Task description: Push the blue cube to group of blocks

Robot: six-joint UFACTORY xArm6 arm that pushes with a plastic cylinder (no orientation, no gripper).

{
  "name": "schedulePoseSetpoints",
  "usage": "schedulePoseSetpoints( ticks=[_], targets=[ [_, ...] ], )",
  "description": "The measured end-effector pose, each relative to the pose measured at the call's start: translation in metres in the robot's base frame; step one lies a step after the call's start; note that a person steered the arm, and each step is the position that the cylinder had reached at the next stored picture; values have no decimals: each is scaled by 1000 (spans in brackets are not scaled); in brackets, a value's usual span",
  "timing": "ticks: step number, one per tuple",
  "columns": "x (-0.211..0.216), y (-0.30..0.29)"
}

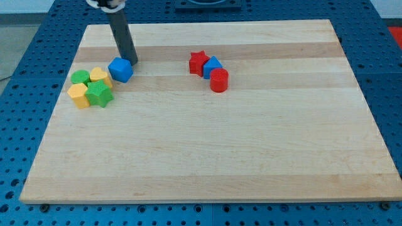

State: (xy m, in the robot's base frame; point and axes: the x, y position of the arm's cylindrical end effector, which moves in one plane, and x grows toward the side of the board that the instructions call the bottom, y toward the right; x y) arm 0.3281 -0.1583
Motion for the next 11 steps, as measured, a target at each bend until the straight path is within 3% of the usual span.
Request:
schedulePoseSetpoints(
  ticks=[1,3,6,8,11],
  targets=[
    [24,42],
    [62,26],
    [15,-27],
    [13,-53],
    [-23,-42]
  ],
)
